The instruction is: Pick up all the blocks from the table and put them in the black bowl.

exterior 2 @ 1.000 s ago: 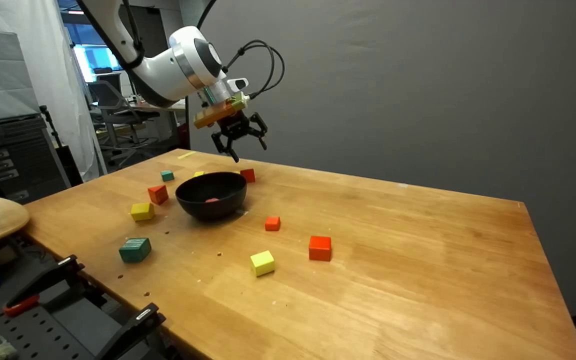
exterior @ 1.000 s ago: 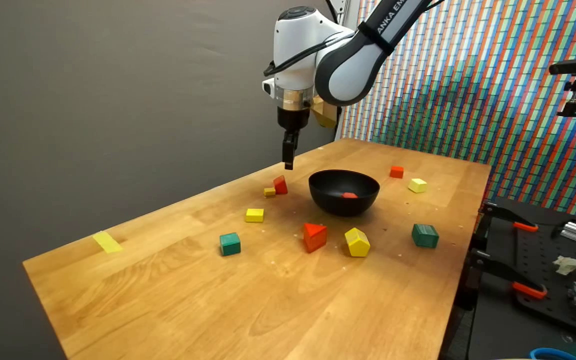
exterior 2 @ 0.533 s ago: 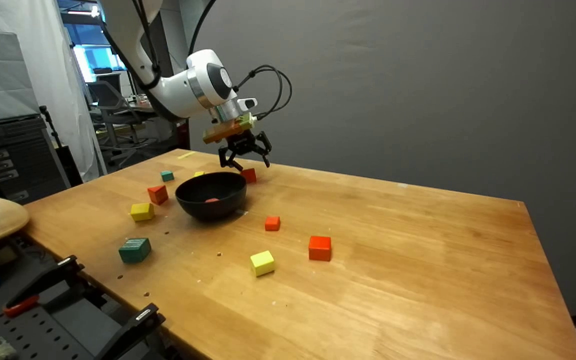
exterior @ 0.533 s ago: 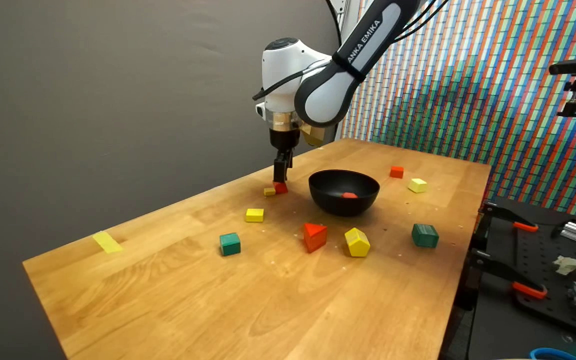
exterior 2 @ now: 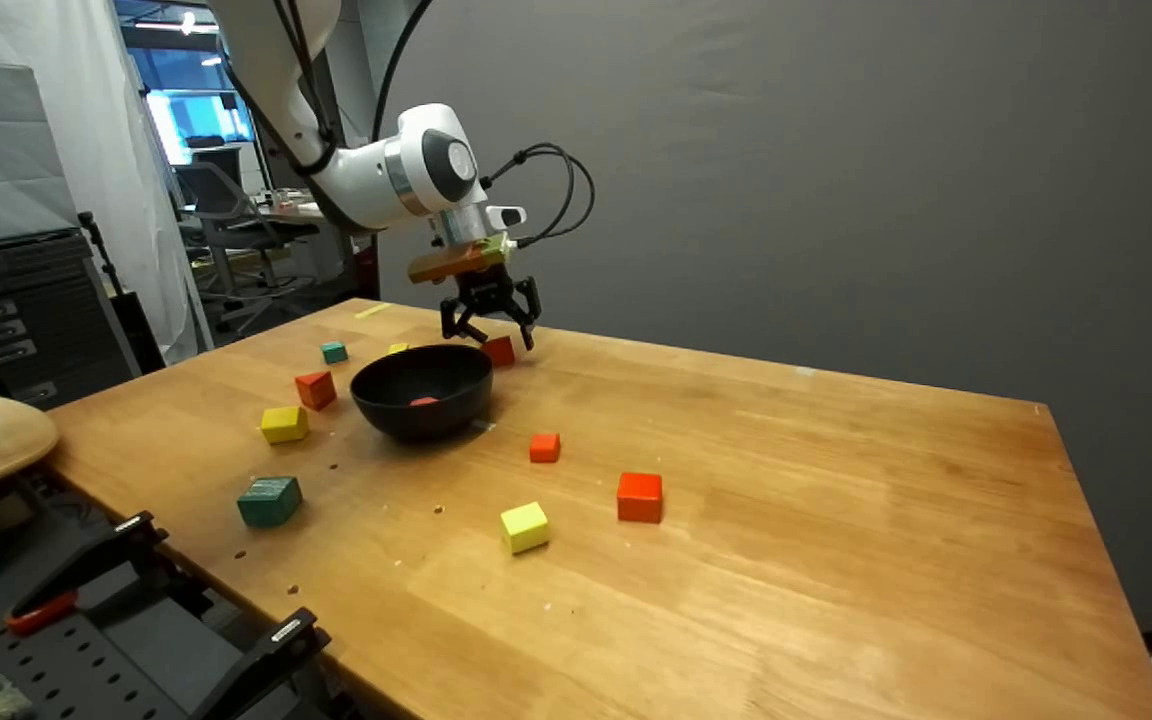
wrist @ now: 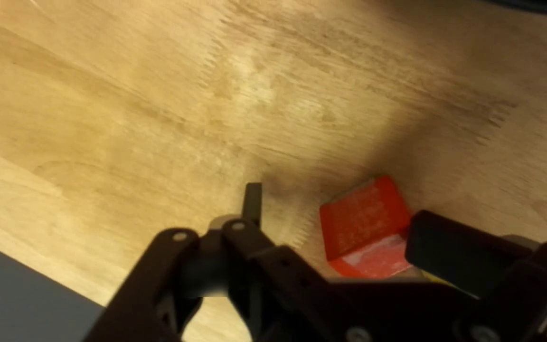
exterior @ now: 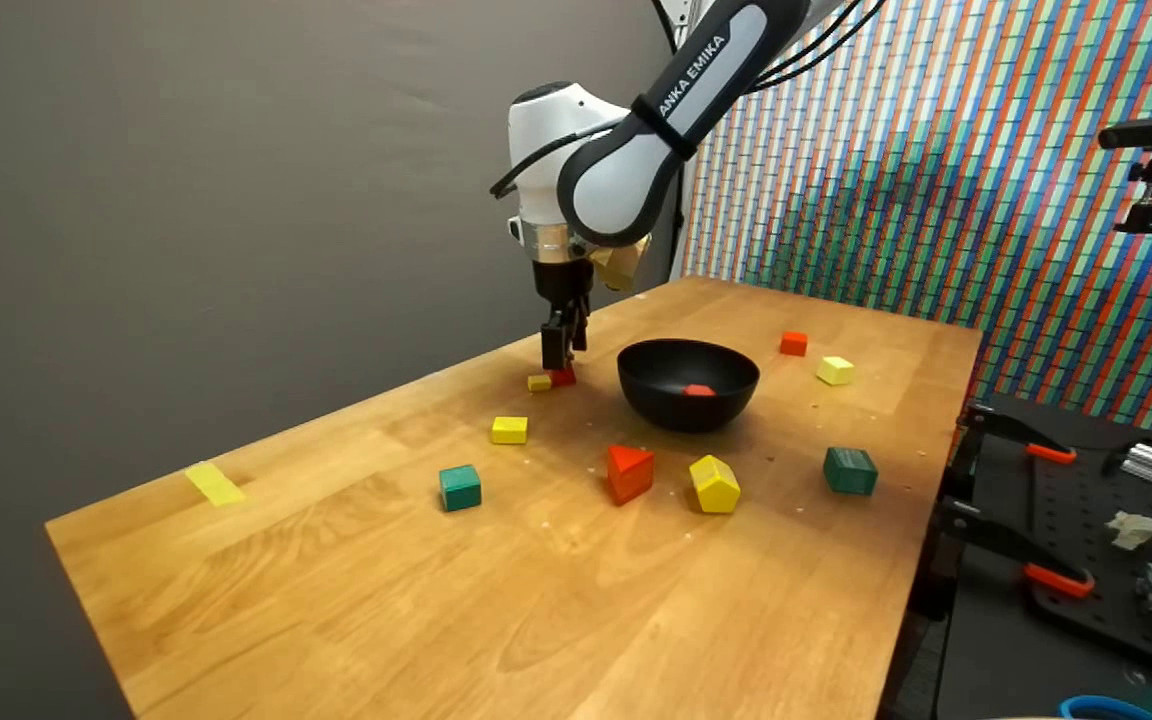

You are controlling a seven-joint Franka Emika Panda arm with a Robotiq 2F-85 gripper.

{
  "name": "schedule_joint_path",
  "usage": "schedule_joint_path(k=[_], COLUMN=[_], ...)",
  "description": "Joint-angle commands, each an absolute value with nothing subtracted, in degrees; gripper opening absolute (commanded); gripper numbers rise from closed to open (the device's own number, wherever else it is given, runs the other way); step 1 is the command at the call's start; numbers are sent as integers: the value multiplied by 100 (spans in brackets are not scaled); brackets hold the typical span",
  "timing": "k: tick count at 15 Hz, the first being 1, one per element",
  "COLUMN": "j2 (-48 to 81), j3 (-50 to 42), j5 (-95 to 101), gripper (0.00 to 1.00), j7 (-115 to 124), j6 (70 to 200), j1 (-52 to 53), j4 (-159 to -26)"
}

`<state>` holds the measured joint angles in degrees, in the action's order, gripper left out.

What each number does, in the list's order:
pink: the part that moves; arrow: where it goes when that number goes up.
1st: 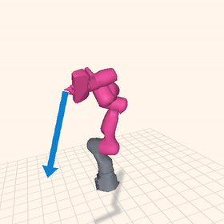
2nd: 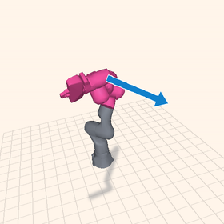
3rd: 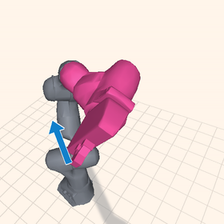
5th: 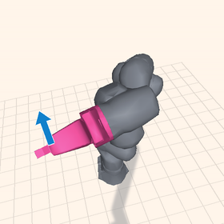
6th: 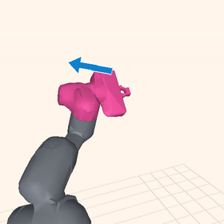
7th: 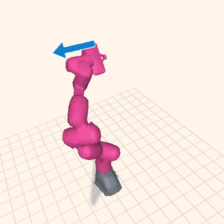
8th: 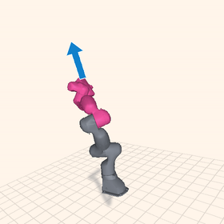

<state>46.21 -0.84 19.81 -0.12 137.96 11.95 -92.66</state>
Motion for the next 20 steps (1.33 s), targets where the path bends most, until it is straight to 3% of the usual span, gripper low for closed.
schedule_joint_path(k=[1, 11, 20], j2=[4669, 4728, 5212], j3=[58, 748, 420], j5=[1639, 478, 1270], gripper=[92, 83, 79], j7=[-303, -1252, -1701], j6=[13511, 12721, 11948], j1=[951, 326, 741], j4=[-8886, -8349, -7772])
